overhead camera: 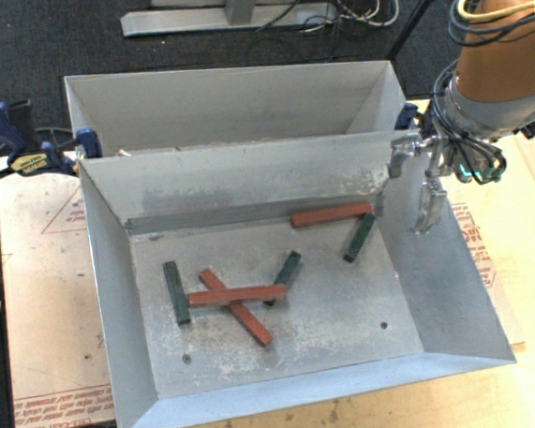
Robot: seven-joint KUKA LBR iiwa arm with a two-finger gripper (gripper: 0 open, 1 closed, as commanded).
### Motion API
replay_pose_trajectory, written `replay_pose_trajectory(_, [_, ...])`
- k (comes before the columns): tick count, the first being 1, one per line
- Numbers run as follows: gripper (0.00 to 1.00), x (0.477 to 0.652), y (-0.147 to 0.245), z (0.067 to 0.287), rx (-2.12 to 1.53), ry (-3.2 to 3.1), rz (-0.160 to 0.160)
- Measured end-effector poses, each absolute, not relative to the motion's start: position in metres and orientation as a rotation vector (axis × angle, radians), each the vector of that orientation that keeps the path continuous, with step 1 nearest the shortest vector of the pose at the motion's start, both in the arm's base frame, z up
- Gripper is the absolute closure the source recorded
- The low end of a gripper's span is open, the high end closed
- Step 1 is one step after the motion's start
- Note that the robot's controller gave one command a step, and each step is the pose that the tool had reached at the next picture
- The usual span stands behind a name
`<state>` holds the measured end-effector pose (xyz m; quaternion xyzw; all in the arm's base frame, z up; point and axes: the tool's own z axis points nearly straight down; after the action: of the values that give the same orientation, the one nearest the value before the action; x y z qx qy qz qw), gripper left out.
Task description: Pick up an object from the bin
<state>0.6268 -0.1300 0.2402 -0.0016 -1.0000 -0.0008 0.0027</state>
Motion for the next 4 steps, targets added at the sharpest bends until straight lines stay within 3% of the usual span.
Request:
replay_pose_trajectory(1, [0.00,0.645,-0.120,0.184,-0.309,-3.124,-0.003])
replay_pose_trajectory(2, [0.00,0.652,-0.123,0.067,-0.077,-3.144,-0.002])
replay_pose_trajectory(3, [1.00,0.656,-0.124,0.075,-0.074,-3.153,0.001])
replay_pose_trajectory(4, [1.00,0.654,-0.090,0.201,0.415,-3.125,0.002])
